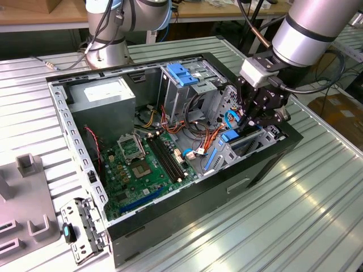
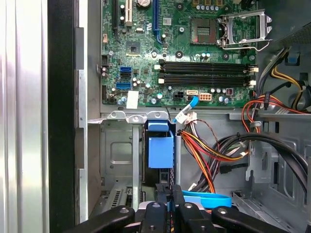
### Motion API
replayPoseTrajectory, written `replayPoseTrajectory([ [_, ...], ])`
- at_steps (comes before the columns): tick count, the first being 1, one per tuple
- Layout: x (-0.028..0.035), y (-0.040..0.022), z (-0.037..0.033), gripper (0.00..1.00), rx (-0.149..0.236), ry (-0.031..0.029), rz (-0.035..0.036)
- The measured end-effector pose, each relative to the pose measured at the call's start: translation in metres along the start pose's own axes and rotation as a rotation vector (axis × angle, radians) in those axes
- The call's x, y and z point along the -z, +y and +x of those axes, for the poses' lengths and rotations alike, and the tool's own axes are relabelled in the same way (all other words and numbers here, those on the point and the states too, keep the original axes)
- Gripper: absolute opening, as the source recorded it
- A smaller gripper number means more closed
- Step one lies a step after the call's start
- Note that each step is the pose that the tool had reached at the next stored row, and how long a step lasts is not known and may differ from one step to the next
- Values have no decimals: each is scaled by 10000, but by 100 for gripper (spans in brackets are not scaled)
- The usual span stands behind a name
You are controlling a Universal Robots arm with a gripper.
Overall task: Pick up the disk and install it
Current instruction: 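Insert the second disk wire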
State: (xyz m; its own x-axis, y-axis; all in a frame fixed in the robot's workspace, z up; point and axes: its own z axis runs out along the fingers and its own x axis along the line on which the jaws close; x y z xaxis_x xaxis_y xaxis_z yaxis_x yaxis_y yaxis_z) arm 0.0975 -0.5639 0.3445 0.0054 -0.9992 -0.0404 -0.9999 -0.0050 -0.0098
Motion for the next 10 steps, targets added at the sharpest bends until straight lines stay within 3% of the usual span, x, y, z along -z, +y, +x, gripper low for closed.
replayPoseTrajectory([
  [3, 87, -3, -4, 24, 0, -14, 3],
  [9, 94, -4, -5, 22, 0, -14, 2],
  [10, 94, -4, -5, 15, 1, -15, 2],
])
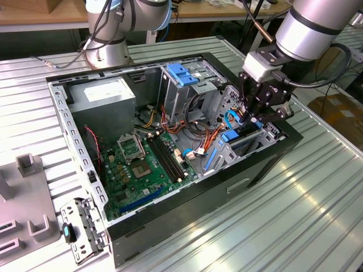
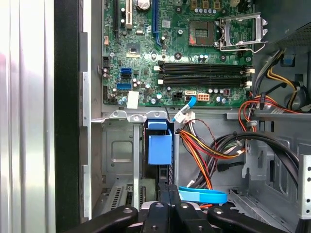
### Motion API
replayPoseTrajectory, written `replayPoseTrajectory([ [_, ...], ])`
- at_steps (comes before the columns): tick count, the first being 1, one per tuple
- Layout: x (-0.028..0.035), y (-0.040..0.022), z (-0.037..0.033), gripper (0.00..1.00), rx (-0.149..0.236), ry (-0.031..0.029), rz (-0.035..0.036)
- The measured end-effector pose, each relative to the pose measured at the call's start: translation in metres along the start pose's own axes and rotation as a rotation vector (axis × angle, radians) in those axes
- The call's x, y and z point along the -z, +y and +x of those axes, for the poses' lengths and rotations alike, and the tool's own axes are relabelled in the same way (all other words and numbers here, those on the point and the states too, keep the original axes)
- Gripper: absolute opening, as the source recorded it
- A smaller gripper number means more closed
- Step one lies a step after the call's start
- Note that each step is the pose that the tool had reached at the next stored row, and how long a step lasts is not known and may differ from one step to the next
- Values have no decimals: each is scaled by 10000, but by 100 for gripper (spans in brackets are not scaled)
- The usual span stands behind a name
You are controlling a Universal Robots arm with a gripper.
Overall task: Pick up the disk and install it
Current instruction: 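Insert the second disk wire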
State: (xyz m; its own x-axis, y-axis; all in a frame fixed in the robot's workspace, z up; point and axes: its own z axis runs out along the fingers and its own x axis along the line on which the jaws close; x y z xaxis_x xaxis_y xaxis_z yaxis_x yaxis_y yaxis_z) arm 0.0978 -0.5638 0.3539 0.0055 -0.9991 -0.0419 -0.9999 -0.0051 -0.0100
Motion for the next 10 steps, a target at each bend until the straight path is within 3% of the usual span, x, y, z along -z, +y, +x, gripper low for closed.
replayPoseTrajectory([
  [1, 0, 0, 0, 11, 0, -1, 0],
  [10, 3, 0, 0, 11, 0, 0, 0],
])
